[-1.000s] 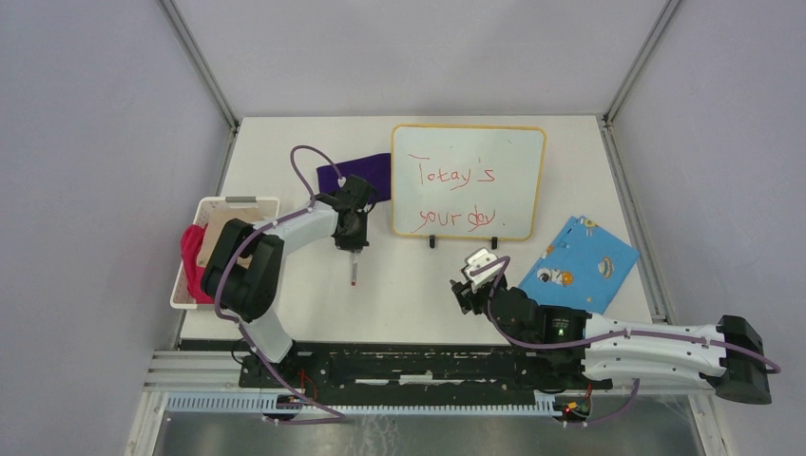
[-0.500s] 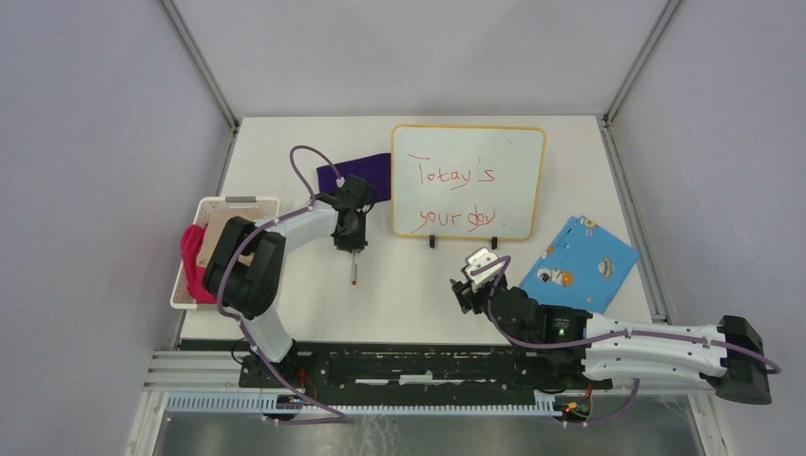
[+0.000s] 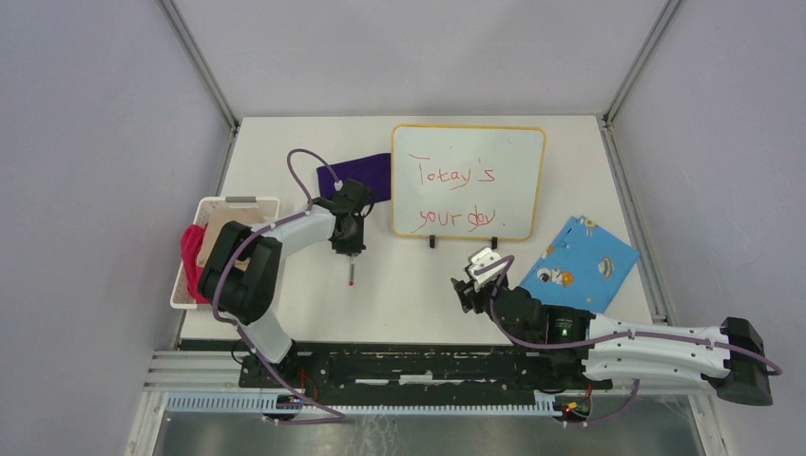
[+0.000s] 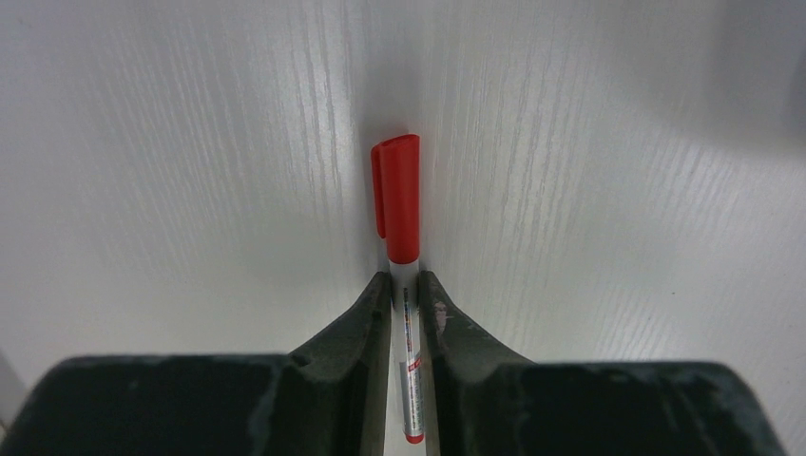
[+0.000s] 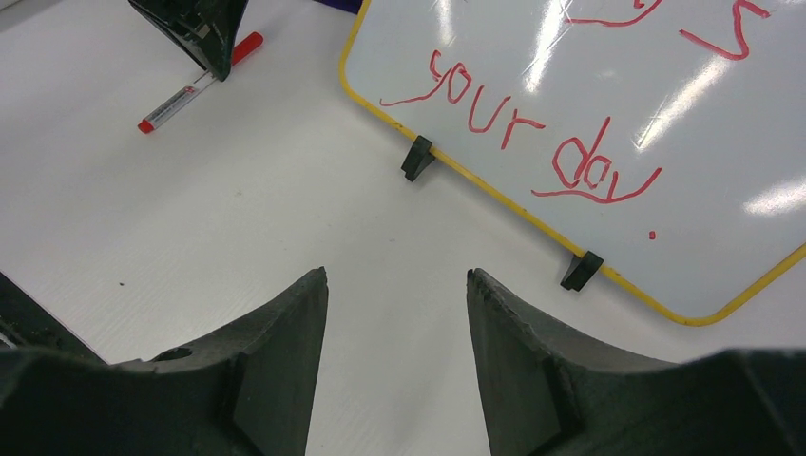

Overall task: Write a sentence on the whiteboard
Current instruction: Place the whiteboard marker at the center of the board.

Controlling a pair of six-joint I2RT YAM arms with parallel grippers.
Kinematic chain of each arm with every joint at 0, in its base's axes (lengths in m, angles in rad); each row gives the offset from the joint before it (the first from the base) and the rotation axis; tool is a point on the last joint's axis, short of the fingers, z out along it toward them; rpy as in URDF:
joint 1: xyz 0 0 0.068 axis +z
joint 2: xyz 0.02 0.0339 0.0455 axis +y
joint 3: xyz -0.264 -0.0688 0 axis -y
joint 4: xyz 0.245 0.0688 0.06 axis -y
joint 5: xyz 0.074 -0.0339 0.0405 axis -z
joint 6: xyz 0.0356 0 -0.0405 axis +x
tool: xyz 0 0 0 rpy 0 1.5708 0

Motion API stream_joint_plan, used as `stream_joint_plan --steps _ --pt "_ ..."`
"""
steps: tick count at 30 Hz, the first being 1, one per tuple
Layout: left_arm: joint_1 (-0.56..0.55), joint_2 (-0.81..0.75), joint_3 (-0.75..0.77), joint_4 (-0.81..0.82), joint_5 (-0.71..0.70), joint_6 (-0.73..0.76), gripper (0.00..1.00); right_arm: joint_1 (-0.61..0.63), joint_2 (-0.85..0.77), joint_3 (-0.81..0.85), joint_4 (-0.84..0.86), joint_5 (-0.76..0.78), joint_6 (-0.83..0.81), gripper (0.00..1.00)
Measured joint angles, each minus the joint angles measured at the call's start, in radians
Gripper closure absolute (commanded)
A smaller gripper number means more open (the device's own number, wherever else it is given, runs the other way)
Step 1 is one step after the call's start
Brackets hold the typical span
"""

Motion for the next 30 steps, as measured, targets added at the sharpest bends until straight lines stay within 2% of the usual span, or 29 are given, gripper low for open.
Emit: stream_joint_plan --steps 8,22,30 --pt "0.002 0.0 0.001 0.0 -0.032 0.0 0.75 0.0 -0.014 0.0 0.0 0.002 0.002 0.4" --pt "0.004 -0.009 0.0 0.001 -0.036 -0.001 0.59 0.0 0.001 0.0 -0.005 0.002 0.002 0.4" --pt "0.004 -0.15 -0.024 0.018 -0.055 -0.039 0.46 0.0 0.007 0.002 -0.009 0.001 0.003 0.38"
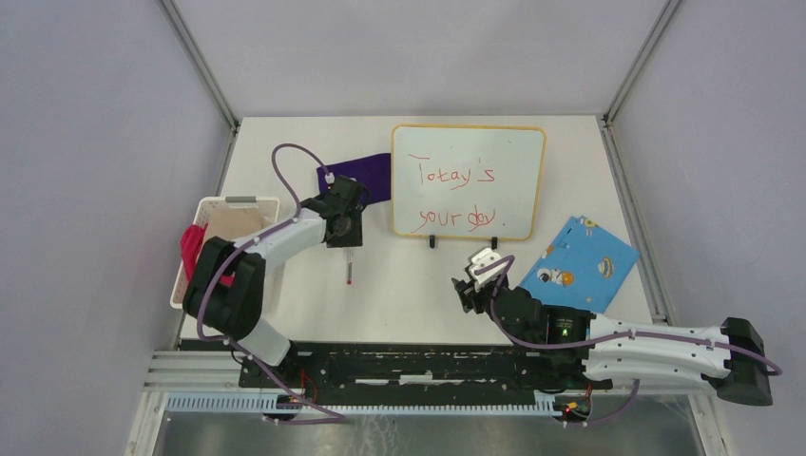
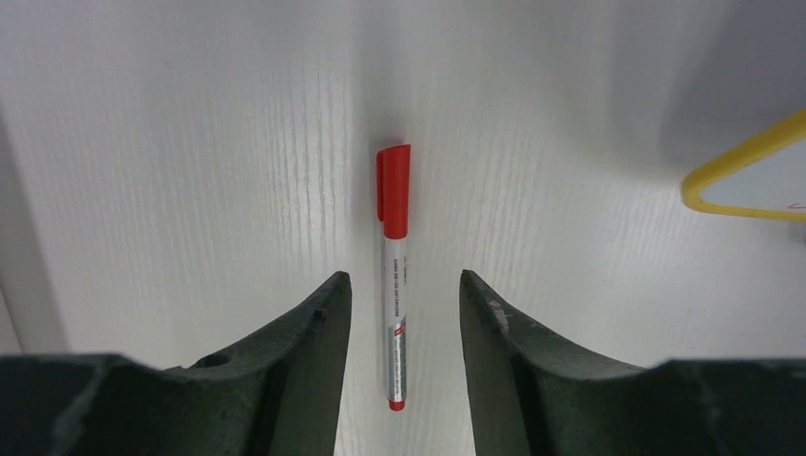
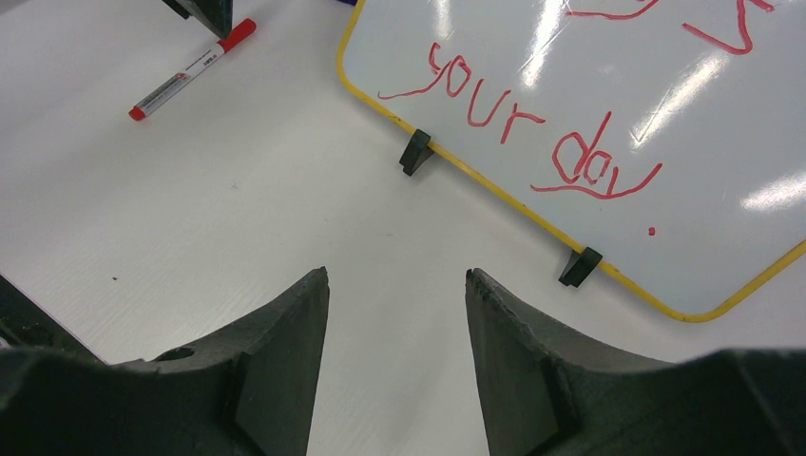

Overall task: Write a sentence on the whiteboard
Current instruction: Place the whiteboard marker at the center of the board, then adjust the whiteboard stand at the center of the board.

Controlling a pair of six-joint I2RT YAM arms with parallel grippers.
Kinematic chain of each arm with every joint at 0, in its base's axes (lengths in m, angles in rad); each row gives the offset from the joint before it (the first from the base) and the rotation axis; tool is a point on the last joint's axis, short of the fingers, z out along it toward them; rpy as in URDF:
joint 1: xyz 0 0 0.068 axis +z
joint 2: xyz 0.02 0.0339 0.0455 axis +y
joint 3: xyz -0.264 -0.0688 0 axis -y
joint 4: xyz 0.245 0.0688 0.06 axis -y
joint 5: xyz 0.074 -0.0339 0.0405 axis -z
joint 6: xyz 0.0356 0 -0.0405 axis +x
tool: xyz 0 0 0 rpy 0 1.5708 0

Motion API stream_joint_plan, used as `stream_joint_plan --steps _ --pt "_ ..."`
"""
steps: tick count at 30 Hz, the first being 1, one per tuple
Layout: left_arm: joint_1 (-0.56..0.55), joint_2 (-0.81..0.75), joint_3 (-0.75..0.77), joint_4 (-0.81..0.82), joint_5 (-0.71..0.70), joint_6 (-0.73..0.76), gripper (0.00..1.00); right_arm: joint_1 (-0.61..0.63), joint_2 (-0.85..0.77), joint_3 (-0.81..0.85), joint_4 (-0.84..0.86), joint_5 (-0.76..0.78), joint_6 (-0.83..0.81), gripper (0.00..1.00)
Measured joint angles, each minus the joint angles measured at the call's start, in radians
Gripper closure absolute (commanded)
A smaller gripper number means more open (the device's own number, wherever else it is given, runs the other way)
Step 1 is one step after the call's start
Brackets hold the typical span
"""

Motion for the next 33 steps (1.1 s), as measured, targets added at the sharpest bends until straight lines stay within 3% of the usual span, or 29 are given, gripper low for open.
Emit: stream_joint_plan --steps 7,10,21,27,33 --pt "-0.003 -0.114 -0.011 0.04 0.009 -0.006 0.44 0.0 0.023 0.033 -0.005 0.013 -0.002 0.31" --pt "-0.008 -0.182 -0.012 0.054 0.028 -0.006 0.43 0.0 0.024 0.044 0.0 0.025 -0.006 0.17" --pt "-0.016 -0.573 -0.005 0.259 0.084 0.003 0.31 -0.014 0.219 0.153 0.066 0.115 -0.06 0.1" --pt "-0.016 -0.579 -0.014 0.394 0.098 0.033 0.28 -0.212 0.261 0.182 0.101 0.072 -0.021 0.06" --pt "-0.046 -0.625 -0.134 0.481 0.078 0.054 0.21 -0.385 0.273 0.218 0.092 0.042 0.054 0.05"
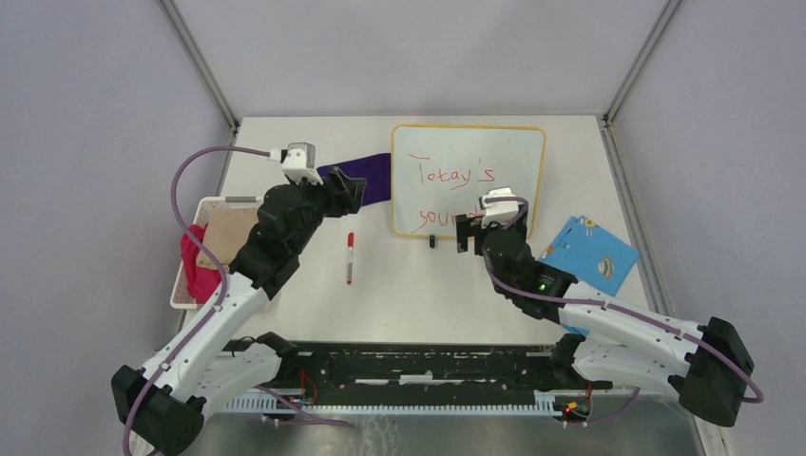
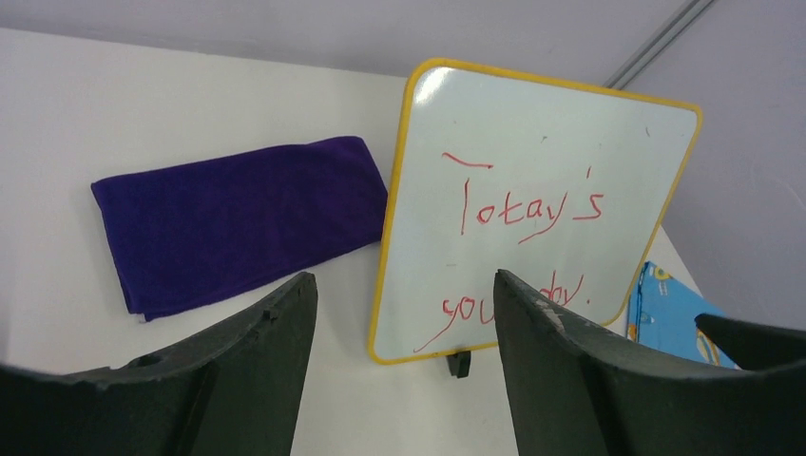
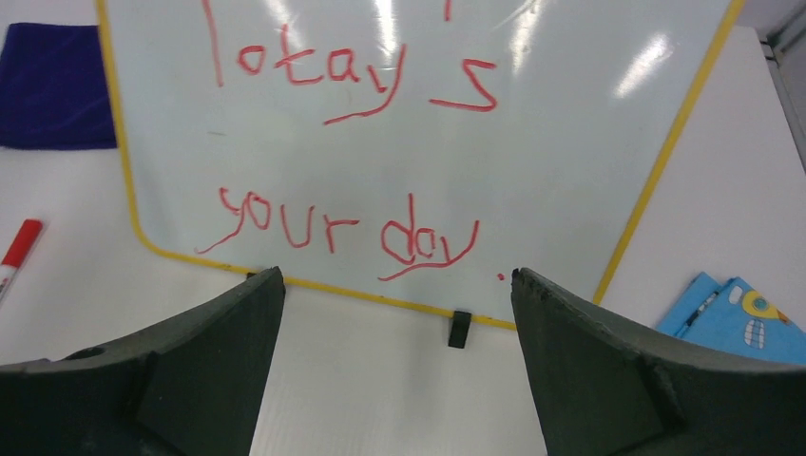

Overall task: Write a sentence on the whiteboard
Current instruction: Adjust the whiteboard stand at the center of the board.

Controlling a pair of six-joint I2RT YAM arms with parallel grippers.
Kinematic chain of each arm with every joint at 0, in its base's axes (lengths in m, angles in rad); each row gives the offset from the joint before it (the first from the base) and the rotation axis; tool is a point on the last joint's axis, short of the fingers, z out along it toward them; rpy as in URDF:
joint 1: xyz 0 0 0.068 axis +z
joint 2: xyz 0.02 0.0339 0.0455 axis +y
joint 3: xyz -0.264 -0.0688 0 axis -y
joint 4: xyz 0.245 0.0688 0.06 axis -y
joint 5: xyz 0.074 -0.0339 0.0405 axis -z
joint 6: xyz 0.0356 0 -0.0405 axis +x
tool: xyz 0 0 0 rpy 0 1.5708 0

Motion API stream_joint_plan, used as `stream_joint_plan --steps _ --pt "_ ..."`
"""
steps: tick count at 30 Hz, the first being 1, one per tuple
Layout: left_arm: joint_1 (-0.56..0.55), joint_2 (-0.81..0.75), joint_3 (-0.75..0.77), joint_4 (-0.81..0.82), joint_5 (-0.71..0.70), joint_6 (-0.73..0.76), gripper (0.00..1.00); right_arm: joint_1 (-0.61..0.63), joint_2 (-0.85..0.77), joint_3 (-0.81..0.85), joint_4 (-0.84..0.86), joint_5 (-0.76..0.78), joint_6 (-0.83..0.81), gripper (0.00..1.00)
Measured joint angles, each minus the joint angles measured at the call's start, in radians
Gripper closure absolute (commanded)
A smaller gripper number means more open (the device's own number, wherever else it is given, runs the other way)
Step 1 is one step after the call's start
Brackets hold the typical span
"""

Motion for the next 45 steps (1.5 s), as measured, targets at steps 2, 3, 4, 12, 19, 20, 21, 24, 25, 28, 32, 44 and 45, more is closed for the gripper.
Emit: stream_joint_plan --steps 2,3,4,12,19,20,21,24,25,28,32,44,45 --pt "-0.022 -0.024 -0.032 0.001 -0.018 0.014 0.14 -0.075 -0.005 0.002 -0.026 -0.013 0.029 0.05" --pt "-0.031 -0.037 -0.045 0.003 -0.029 0.02 0.11 -0.108 -0.01 0.002 -0.04 -0.019 0.039 0.06" --pt "-0.04 -0.053 -0.06 0.007 -0.039 0.026 0.09 -0.148 -0.018 0.0 -0.055 -0.027 0.047 0.06" --pt "-0.106 -0.14 -0.128 0.029 -0.126 0.059 0.07 -0.244 -0.209 -0.164 -0.098 -0.061 0.047 0.11" --pt "-0.151 -0.103 -0.128 0.015 -0.137 0.084 0.07 -0.244 -0.358 -0.298 -0.096 -0.108 0.026 0.16" --pt "-0.152 -0.097 -0.127 0.012 -0.138 0.084 0.07 -0.244 -0.364 -0.308 -0.093 -0.117 0.022 0.16" --pt "-0.153 -0.089 -0.125 0.006 -0.138 0.084 0.07 -0.244 -0.364 -0.314 -0.089 -0.124 0.021 0.16" --pt "-0.154 -0.055 -0.111 -0.018 -0.137 0.084 0.08 -0.244 -0.344 -0.334 -0.067 -0.141 0.02 0.19" --pt "-0.156 -0.044 -0.105 -0.028 -0.137 0.084 0.08 -0.244 -0.332 -0.34 -0.059 -0.145 0.022 0.21" --pt "-0.158 -0.003 -0.08 -0.061 -0.137 0.083 0.09 -0.244 -0.263 -0.348 -0.029 -0.153 0.036 0.3" --pt "-0.158 0.049 -0.044 -0.104 -0.137 0.083 0.09 -0.254 -0.125 -0.348 0.025 -0.162 0.074 0.36" --pt "-0.167 0.066 -0.033 -0.145 -0.133 0.083 0.1 -0.349 0.168 -0.315 0.158 -0.262 0.154 0.41" --pt "-0.167 0.066 -0.033 -0.145 -0.131 0.083 0.1 -0.352 0.182 -0.309 0.162 -0.269 0.158 0.41"
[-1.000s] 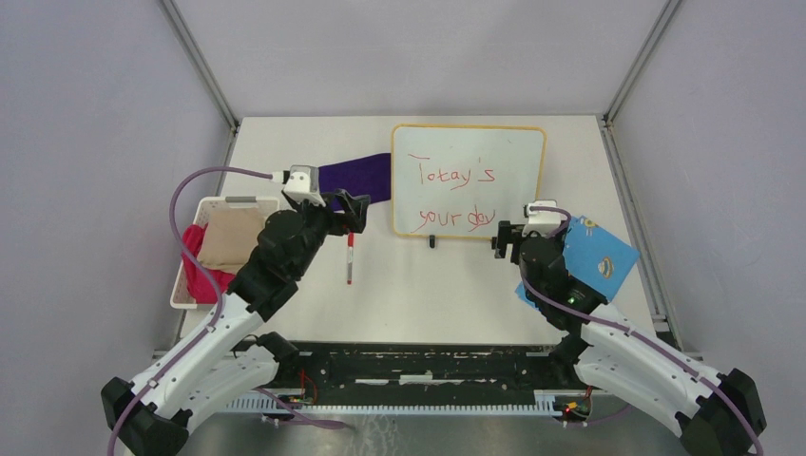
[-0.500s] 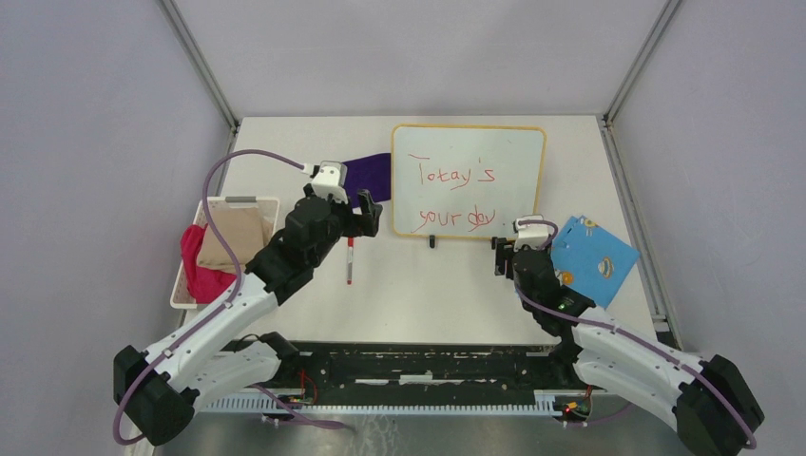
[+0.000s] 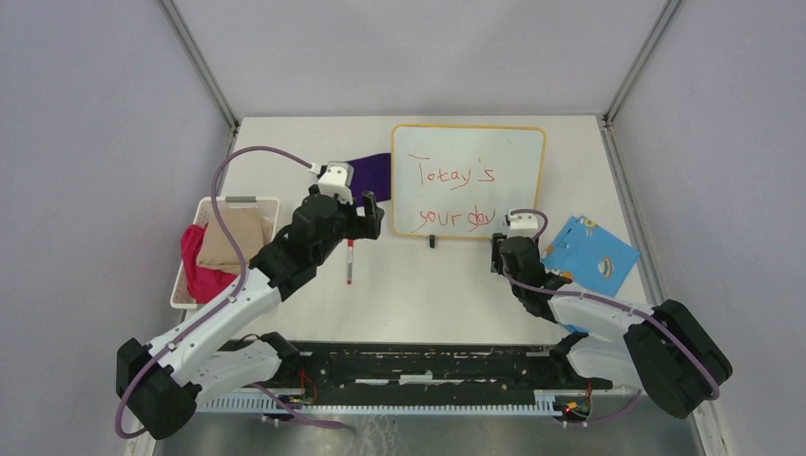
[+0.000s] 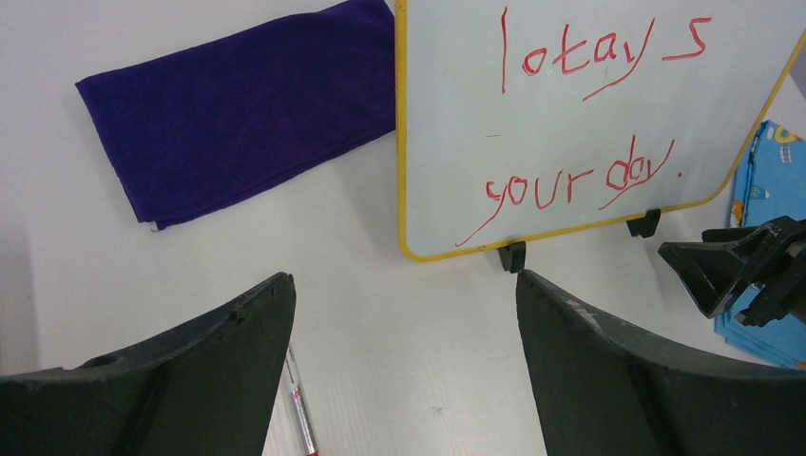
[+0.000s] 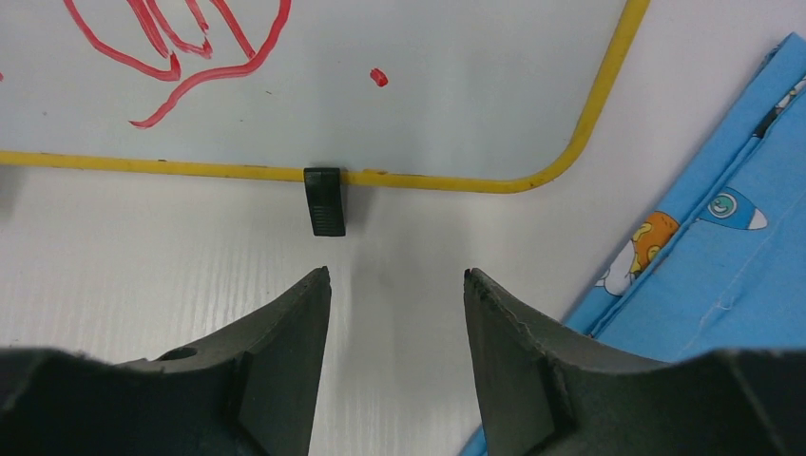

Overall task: Write a sentence on the whiteboard
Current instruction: Adjust the whiteboard stand at the center of the board.

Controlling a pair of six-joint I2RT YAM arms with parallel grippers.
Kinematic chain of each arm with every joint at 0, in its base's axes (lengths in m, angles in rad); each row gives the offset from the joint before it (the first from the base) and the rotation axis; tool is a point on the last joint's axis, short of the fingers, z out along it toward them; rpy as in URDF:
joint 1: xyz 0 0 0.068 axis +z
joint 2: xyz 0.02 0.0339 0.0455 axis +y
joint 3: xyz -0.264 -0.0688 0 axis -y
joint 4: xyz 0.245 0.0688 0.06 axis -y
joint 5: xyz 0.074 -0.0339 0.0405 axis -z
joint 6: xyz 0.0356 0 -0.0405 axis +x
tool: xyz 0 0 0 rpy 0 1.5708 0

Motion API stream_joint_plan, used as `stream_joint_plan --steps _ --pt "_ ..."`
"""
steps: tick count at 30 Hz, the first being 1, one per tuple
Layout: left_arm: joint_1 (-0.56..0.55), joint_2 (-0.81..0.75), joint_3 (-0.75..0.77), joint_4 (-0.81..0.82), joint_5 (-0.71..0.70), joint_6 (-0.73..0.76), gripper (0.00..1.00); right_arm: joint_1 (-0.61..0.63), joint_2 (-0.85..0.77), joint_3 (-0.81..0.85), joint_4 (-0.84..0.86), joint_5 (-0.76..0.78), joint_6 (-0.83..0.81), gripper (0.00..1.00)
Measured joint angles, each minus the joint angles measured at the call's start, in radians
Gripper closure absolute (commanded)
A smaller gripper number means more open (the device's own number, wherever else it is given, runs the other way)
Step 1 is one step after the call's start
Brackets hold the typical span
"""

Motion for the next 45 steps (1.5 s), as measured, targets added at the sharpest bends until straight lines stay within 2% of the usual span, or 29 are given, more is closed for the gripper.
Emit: stream_joint_plan --steps 6,12,30,33,38,41,45 --pt "-0.001 0.0 0.0 -0.005 0.003 0.0 0.1 -0.015 0.067 0.038 0.035 -0.039 0.011 0.41" --pt "-0.002 -0.001 0.0 -0.006 0.016 0.0 0.1 -0.047 0.13 0.054 0.067 -0.069 0.025 0.54" --pt "-0.011 -0.001 0.0 -0.006 0.027 0.0 0.1 -0.121 0.298 0.14 0.145 -0.106 0.031 0.63" --pt "-0.011 -0.001 0.0 -0.006 0.027 0.0 0.1 -0.121 0.32 0.153 0.145 -0.117 0.032 0.58" --pt "-0.011 -0.001 0.0 -0.006 0.027 0.0 0.09 -0.121 0.293 0.153 0.124 -0.131 0.031 0.3" --pt "-0.011 -0.001 0.0 -0.006 0.027 0.0 0.09 -0.121 0.205 0.143 0.095 -0.142 0.023 0.19" --pt "-0.011 -0.001 0.0 -0.006 0.027 0.0 0.09 -0.121 0.003 0.129 0.047 -0.15 0.006 0.13"
